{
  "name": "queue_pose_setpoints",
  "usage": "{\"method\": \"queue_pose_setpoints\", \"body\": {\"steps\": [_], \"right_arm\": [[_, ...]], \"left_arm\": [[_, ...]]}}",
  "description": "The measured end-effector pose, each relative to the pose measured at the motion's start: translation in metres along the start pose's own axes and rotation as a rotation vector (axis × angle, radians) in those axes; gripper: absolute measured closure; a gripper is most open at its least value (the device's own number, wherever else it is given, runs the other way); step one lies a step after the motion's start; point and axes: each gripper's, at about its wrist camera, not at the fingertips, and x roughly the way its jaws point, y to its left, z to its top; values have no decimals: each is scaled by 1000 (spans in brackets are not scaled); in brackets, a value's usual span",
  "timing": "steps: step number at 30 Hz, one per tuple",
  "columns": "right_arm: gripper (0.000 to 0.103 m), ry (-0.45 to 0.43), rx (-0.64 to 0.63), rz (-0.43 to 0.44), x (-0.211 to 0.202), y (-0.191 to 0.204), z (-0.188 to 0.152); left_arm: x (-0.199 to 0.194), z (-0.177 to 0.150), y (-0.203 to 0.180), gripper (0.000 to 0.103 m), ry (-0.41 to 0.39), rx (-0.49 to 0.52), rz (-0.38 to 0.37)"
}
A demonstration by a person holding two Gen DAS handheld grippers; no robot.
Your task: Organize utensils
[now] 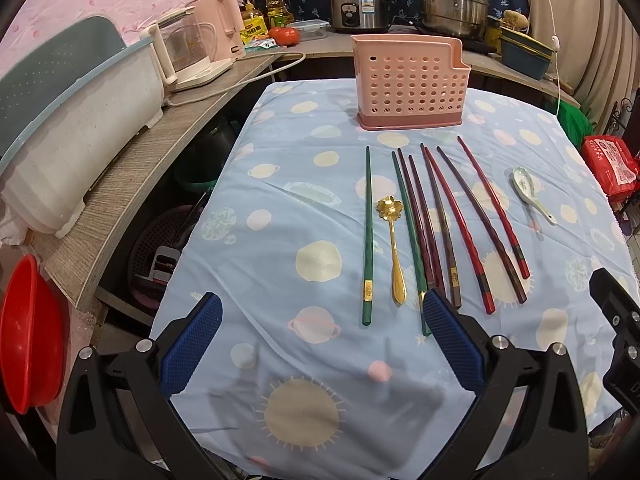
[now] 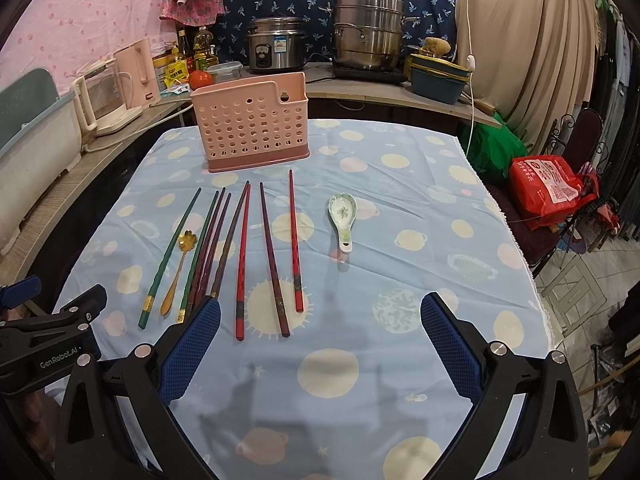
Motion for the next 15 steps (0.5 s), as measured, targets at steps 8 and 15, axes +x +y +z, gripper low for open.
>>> {"method": "queue_pose_setpoints", "body": {"steps": [8,15], "right_arm": [[7,-1,1,0,0,-1,0],[7,2,2,4,0,0,0]], "left_arm": [[0,0,0,7,1,0,2],[-1,-1,-1,7,1,0,1]]}}
